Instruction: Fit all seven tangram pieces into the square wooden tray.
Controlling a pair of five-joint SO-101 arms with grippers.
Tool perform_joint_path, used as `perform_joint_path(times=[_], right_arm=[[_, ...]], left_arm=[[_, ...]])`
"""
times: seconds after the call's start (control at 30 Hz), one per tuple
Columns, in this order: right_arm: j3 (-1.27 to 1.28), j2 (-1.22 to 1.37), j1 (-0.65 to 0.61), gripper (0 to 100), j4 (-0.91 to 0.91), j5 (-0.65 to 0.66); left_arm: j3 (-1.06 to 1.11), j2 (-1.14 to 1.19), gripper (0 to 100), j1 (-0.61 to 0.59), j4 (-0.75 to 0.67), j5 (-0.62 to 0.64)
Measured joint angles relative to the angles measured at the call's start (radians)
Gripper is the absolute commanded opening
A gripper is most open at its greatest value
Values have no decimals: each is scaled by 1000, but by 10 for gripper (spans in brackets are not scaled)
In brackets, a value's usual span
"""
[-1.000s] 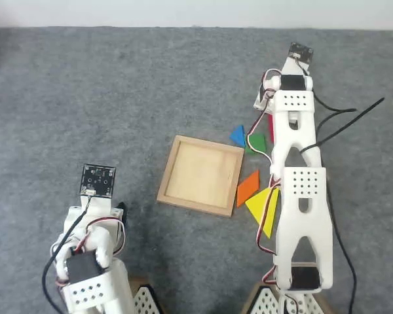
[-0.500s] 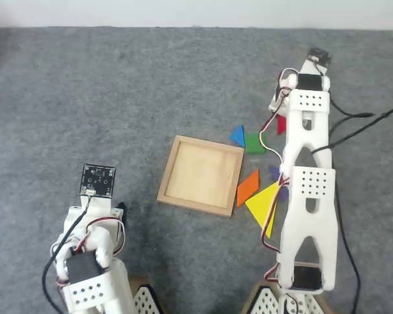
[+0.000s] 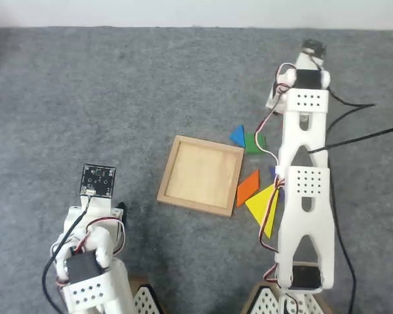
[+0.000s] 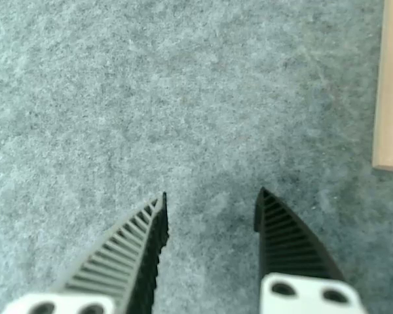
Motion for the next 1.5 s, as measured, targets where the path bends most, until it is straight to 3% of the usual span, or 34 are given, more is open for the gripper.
perform_joint_path(times=[0.13, 0.37, 0.5, 0.67, 0.9, 1.33, 1.5], right_arm=[[0, 0, 14, 102, -101, 40], [8, 135, 84, 98, -655, 52], [17, 232, 83, 98, -707, 169], [-48, 236, 81, 102, -508, 313], [-64, 149, 80, 102, -43, 331], [-40, 41, 114, 98, 11, 313], [193, -199, 64, 102, 11, 307]], left_arm=[[0, 0, 209, 0, 0, 0], [0, 0, 209, 0, 0, 0], [0, 0, 209, 0, 0, 0], [0, 0, 209, 0, 0, 0], [0, 0, 209, 0, 0, 0], [0, 0, 209, 0, 0, 0], [0, 0, 209, 0, 0, 0]])
